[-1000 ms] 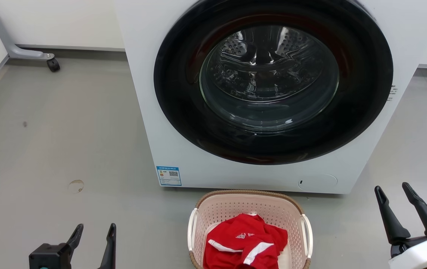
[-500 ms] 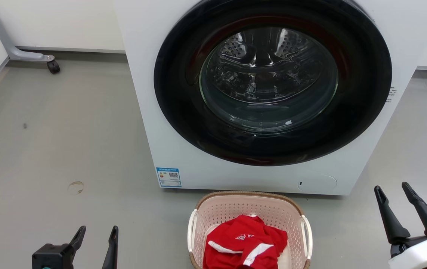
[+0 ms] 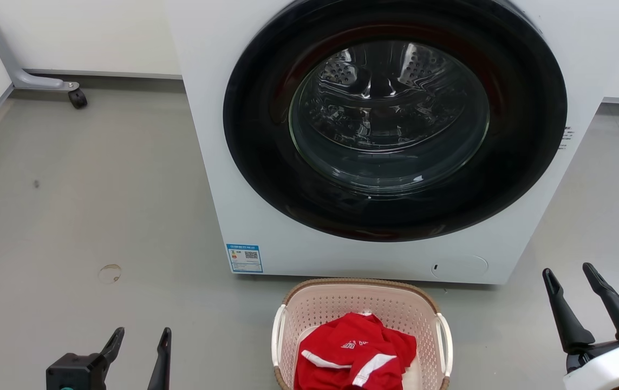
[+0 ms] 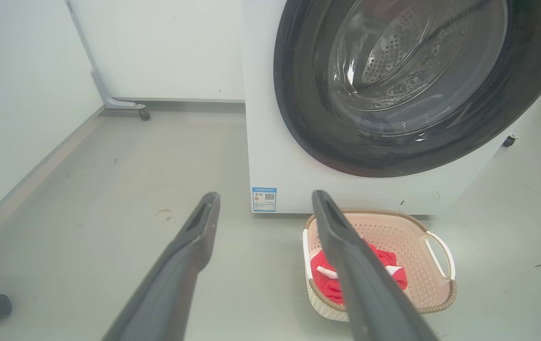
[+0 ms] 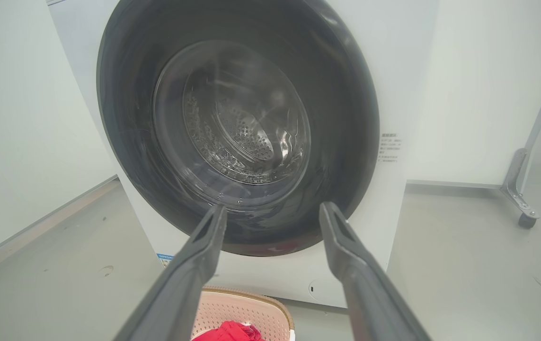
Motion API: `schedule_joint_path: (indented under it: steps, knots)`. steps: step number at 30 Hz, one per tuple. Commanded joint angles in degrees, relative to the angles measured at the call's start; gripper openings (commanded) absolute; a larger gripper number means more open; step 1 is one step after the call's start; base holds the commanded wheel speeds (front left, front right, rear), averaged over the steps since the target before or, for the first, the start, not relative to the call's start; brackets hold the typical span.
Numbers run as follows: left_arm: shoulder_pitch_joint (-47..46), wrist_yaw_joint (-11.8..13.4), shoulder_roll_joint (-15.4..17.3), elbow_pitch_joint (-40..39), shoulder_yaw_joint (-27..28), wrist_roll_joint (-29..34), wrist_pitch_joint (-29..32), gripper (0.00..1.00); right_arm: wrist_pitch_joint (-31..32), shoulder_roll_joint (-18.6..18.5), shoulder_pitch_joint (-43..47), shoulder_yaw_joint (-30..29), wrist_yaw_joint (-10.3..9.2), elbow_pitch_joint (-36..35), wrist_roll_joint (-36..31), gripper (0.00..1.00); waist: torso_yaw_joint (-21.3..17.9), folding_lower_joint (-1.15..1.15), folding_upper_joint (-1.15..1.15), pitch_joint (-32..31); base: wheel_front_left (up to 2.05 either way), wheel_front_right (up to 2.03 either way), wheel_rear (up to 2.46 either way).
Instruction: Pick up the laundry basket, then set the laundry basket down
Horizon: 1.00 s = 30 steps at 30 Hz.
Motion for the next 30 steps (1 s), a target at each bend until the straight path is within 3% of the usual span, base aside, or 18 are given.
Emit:
schedule_joint_path:
  steps: [1,30]
  knots:
    - [-3.23,-0.24,1.43,-1.56,2.28,-0.23,-0.25,1.0,0.04,-1.6,-1.52,0.46,-0.16,-1.83,-0.55,1.0,-0.01,0.0,0.0,0.02,0.0,0.0,0.0]
    - [-3.34,-0.52,1.78,-0.81,2.05,-1.24,-0.14,1.0,2.01,-1.76,-1.11,0.25,-0.16,-3.21,-0.78,1.0,0.11,0.0,0.0,-0.04,0.0,0.0,0.0]
